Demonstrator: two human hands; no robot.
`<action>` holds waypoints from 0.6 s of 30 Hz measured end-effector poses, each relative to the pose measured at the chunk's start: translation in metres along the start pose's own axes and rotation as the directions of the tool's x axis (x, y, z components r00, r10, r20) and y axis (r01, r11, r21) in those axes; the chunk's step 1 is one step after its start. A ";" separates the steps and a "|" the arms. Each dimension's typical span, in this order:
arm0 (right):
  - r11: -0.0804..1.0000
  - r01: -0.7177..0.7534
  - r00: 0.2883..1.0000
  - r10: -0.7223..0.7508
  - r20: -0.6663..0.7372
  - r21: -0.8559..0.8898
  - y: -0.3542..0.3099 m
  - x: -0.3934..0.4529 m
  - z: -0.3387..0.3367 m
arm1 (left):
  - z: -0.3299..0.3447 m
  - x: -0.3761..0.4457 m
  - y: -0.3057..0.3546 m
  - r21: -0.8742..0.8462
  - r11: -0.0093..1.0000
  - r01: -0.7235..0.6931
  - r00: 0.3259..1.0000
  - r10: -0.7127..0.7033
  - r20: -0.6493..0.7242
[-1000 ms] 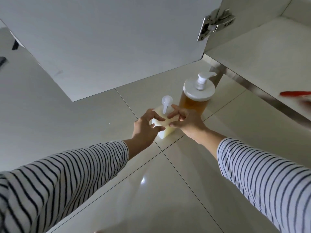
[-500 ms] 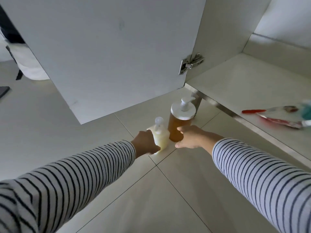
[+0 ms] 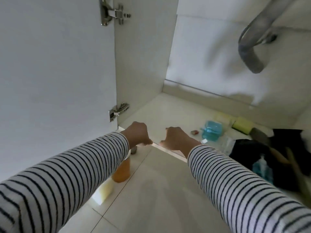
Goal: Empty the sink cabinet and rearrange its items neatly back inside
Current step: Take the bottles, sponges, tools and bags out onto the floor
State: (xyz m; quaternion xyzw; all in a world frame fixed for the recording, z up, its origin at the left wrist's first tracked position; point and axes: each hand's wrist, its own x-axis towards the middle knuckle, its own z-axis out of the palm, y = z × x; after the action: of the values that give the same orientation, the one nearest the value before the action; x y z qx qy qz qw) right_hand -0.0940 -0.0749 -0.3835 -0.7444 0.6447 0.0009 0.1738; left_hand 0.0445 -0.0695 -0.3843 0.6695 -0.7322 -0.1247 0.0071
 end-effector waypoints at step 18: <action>0.712 -0.423 0.784 0.598 -0.169 0.560 0.109 0.059 0.058 | 0.099 0.123 0.067 -0.124 0.956 -0.267 0.964 0.265 -0.038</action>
State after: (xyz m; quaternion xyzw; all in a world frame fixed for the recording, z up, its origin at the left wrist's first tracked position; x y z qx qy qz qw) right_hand -0.1755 -0.1278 -0.4794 -0.4516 0.8252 -0.2425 0.2371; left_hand -0.0515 -0.1686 -0.4864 0.5643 -0.8060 -0.1621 0.0745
